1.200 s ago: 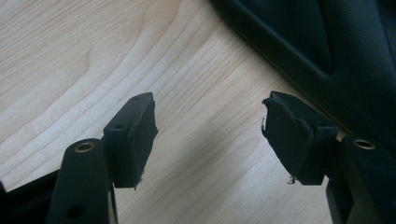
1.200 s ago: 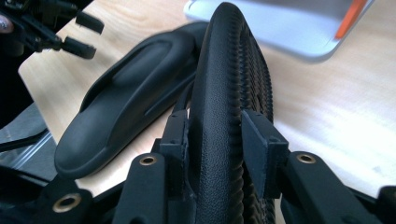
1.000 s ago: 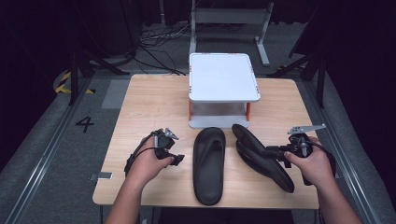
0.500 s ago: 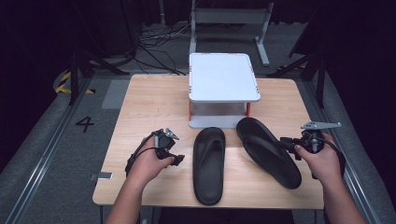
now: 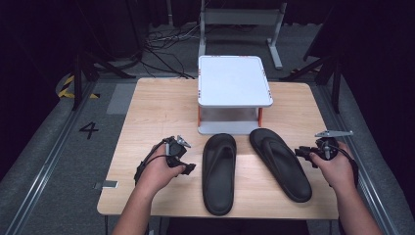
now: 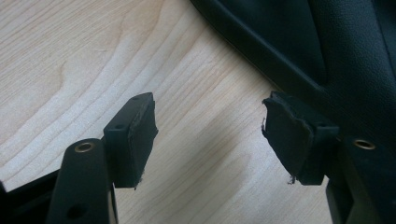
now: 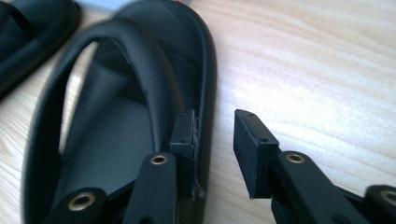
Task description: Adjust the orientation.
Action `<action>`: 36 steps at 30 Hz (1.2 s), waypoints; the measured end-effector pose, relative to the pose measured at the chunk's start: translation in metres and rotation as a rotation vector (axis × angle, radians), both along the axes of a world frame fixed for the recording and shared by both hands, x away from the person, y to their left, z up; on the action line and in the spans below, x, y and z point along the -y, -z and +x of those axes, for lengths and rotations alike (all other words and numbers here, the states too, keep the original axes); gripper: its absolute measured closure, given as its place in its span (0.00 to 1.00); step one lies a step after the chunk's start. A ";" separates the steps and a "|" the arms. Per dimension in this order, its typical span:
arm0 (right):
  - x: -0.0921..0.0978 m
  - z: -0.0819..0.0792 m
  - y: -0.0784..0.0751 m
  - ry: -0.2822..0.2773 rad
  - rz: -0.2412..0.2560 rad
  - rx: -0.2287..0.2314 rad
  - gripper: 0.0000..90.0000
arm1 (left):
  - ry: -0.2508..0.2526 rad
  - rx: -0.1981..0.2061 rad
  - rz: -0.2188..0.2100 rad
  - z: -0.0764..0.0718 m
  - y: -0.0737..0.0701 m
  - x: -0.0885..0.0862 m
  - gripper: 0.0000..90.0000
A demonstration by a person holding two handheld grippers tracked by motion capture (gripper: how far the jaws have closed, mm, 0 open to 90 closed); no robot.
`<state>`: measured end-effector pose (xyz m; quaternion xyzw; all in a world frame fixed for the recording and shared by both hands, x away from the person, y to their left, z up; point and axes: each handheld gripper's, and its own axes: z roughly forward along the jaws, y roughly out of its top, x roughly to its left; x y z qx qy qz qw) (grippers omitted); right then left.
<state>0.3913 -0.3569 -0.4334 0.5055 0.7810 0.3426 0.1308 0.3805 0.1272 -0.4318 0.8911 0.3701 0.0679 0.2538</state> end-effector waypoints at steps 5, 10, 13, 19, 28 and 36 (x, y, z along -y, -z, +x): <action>-0.001 -0.001 -0.002 0.002 -0.003 0.016 0.76 | -0.009 0.009 0.001 0.000 -0.002 -0.002 0.39; 0.002 -0.005 -0.009 0.014 -0.104 -0.018 0.82 | -0.009 0.006 0.000 0.000 -0.004 -0.003 0.39; 0.003 -0.007 -0.002 0.013 -0.186 -0.148 0.86 | -0.008 0.012 -0.002 0.001 -0.005 -0.001 0.39; -0.011 -0.013 0.002 -0.055 -0.216 -0.205 0.90 | 0.009 0.015 -0.006 0.008 -0.004 0.006 0.39; -0.044 -0.024 0.006 -0.171 -0.150 -0.231 0.85 | 0.036 0.009 -0.002 0.010 -0.003 0.015 0.39; -0.058 -0.026 0.008 -0.213 -0.129 -0.245 0.85 | 0.034 0.006 0.006 0.009 -0.002 0.012 0.39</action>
